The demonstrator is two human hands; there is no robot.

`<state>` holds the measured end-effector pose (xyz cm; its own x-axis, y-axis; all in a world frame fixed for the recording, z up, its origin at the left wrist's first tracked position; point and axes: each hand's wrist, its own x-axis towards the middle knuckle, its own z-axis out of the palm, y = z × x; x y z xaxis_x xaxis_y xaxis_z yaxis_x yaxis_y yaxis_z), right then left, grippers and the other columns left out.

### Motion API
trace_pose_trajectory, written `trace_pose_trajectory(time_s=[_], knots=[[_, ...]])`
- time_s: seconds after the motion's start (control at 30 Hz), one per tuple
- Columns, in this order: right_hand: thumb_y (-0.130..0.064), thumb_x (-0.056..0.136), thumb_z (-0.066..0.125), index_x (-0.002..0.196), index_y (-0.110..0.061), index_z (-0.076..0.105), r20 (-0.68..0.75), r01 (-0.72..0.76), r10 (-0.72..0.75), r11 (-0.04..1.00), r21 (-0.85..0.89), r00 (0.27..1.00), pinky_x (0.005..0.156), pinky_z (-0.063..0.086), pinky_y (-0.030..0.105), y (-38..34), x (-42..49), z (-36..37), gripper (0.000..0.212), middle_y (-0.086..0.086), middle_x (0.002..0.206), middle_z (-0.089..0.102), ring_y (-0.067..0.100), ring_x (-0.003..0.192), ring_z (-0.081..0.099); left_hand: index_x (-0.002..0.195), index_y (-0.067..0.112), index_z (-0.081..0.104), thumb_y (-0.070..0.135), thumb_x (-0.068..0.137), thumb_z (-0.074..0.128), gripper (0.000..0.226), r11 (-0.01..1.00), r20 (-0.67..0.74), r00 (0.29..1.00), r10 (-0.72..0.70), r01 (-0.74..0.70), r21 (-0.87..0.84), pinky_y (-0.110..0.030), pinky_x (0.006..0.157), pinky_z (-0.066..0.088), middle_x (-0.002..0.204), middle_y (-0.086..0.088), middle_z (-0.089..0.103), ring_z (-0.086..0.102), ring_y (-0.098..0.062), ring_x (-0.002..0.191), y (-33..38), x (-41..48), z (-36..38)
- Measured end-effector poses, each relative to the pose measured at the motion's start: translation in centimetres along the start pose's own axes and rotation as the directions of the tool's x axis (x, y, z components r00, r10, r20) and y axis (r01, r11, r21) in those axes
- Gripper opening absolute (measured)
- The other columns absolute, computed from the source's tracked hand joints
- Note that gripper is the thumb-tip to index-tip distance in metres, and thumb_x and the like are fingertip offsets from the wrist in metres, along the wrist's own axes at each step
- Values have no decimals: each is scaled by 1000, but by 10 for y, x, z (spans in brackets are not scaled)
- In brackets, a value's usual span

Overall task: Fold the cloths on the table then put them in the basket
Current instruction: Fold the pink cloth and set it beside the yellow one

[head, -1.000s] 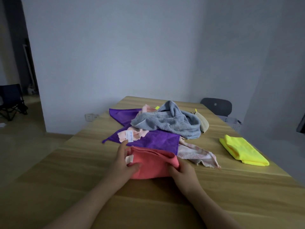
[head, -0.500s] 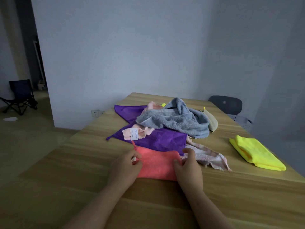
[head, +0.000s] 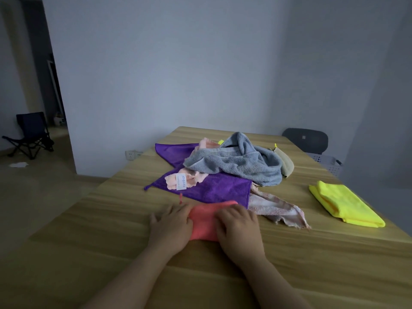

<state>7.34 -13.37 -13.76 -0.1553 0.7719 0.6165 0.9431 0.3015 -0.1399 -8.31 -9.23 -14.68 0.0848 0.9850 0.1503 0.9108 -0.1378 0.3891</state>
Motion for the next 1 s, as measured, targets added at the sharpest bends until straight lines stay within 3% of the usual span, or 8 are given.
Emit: trace_pose_trajectory(time_s=[0.2, 0.4, 0.5, 0.6, 0.73, 0.83, 0.93, 1.0], knots=[[-60, 84, 45, 139, -39, 34, 331, -44, 20, 997, 66, 944, 105, 20, 27, 13, -7, 5, 60, -18, 146, 36, 4, 134, 31, 140, 42, 28, 36, 94, 27, 46, 998, 75, 995, -59, 61, -21, -54, 113, 1, 152, 14, 25, 11, -14, 144, 4, 2, -2], [-49, 91, 44, 114, -28, 55, 126, -6, 8, 1000, -12, 992, 87, 32, 29, 12, -11, -7, 33, -6, 109, 65, 17, 102, 56, 127, 34, 53, 39, 98, 36, 34, 859, -6, 991, -132, 111, -499, -34, 105, 26, 126, 7, 53, 44, -18, 119, 6, -12, -18], [-43, 89, 55, 95, -26, 61, -3, -154, 160, 952, 266, 987, 73, 35, 28, 13, -16, -15, 19, -5, 79, 65, 15, 81, 58, 131, 12, 49, 50, 93, 36, 55, 677, 76, 993, -95, 121, -726, -22, 85, 36, 130, -10, 53, 49, -27, 118, 8, -18, -35], [-26, 87, 63, 80, -23, 63, 56, -328, 397, 660, 676, 916, 65, 44, 31, 8, -10, -27, 7, 1, 67, 65, 18, 69, 60, 115, 32, 51, 60, 46, 71, 77, 395, 14, 998, 67, -14, -919, -10, 71, 46, 114, 7, 64, 64, -8, 98, 19, -32, -32], [-26, 90, 57, 92, -22, 67, 394, -473, 467, 60, 879, 792, 79, 53, 45, 0, 3, -30, 11, 13, 90, 71, 26, 84, 66, 114, 37, 52, 40, 48, 83, 73, 148, 14, 997, 74, 3, -989, -28, 78, 52, 105, 13, 70, 67, -8, 96, 25, -34, -10], [-40, 87, 58, 108, -21, 58, 486, -604, 508, 90, 792, 712, 91, 50, 45, 3, 2, -24, 29, 9, 103, 64, 22, 96, 62, 126, 37, 46, 35, 65, 82, 71, 281, -29, 999, -30, -19, -960, -36, 87, 51, 118, 7, 64, 63, -11, 104, 25, -26, -8], [-47, 78, 66, 119, -30, 44, 402, -653, 516, 559, 511, 756, 78, 47, 31, 9, -3, -26, 49, -6, 93, 60, 12, 88, 60, 146, 40, 10, 32, 77, 73, 94, 659, -105, 994, -30, -59, -750, -38, 97, 45, 136, 5, 50, 54, -17, 117, 20, -23, -3], [-47, 81, 58, 123, -35, 39, 347, -602, 514, 765, 227, 784, 74, 42, 30, 9, -7, -28, 48, -8, 104, 56, 16, 96, 58, 143, 47, -5, 43, 78, 67, 97, 900, -119, 992, -51, -6, -437, -29, 75, 46, 118, -1, 60, 60, -20, 101, 17, -21, -4]])
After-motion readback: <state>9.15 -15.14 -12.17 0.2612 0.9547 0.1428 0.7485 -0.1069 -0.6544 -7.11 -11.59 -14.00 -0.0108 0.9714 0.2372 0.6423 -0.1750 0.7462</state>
